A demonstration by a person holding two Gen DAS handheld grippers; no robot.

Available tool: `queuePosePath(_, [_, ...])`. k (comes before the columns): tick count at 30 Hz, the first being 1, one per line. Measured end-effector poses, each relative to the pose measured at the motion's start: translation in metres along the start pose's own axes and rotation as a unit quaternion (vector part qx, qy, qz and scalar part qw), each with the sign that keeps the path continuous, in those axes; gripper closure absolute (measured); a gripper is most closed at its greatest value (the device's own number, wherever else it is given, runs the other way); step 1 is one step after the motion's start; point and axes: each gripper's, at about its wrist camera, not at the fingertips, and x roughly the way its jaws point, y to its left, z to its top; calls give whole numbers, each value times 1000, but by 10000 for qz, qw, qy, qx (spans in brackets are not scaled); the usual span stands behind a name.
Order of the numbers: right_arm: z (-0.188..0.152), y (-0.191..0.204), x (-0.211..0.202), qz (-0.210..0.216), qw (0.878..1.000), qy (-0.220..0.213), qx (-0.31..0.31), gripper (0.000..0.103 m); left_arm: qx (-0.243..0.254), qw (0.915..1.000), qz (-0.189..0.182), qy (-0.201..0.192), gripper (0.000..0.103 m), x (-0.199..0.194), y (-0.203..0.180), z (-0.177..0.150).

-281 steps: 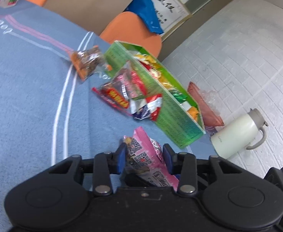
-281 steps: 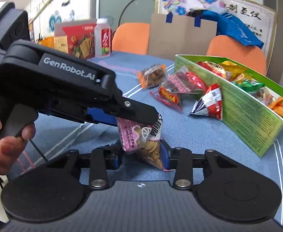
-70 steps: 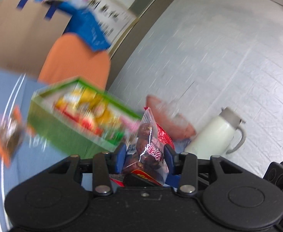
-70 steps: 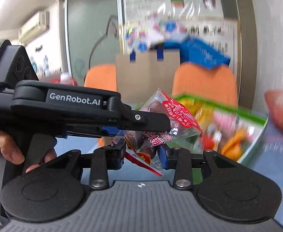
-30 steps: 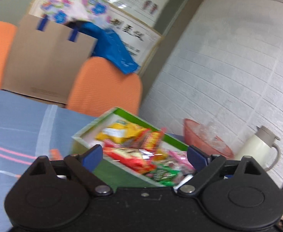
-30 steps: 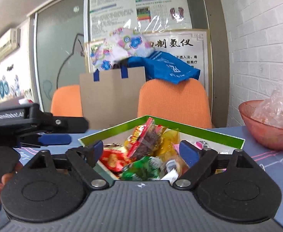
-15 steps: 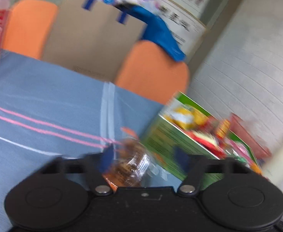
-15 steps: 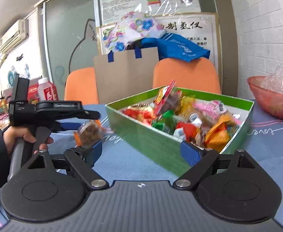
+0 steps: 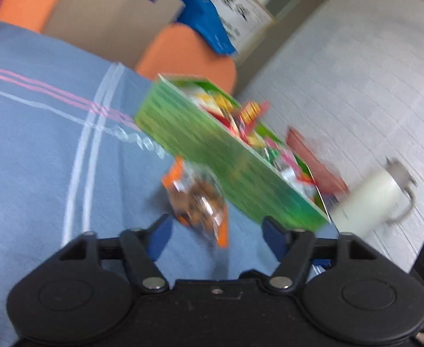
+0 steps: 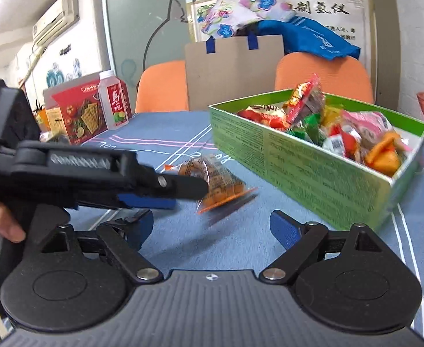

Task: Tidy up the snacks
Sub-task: 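Reach the left tool to the clear nut bag and grasp it, then carry the nut bag into the green box and open the left tool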

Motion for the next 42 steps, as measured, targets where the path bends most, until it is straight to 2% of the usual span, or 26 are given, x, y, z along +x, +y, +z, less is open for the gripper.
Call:
queuePosePath(4, [14, 0, 16, -14, 9991, 3, -434, 0, -159, 9988, 279, -366, 0, 0, 6, 16])
queuePosePath(12, [30, 1, 60, 12, 9937, 350, -1066, 0, -326, 9994, 99, -21, 0, 31, 13, 25])
queuePosePath(13, [29, 1, 64, -15, 9929, 435, -1104, 12, -353, 9993, 93, 61, 12, 36, 16, 23])
queuePosePath(14, [27, 1, 67, -11, 9920, 530, -1143, 15, -396, 9991, 19, 134, 58, 40, 18, 21])
queuePosePath(15, [24, 2, 65, -38, 9922, 491, -1149, 18, -491, 9985, -148, 193, 62, 41, 20, 20])
queuePosePath(17, [20, 7, 57, -131, 9913, 418, -1243, 26, -516, 9982, -221, 202, 62, 39, 17, 16])
queuePosePath(19, [16, 12, 47, -220, 9902, 347, -1337, 29, -362, 9988, -250, 205, 62, 35, 8, 12])
queuePosePath(24, [17, 11, 16, -457, 9923, -86, -1150, 29, -123, 9988, -482, 1, 62, 19, -20, 16])
queuePosePath(29, [36, 3, -18, -647, 9891, -761, -1078, 29, 412, 9958, -728, -366, 63, 9, -62, 36])
queuePosePath(35, [60, -22, -29, -923, 9836, -1248, -916, 29, 833, 9911, -939, -442, 62, 31, -98, 63])
queuePosePath(42, [76, -60, -23, -1232, 9791, -1475, -668, 29, 1096, 9864, -1172, -365, 61, 73, -121, 80])
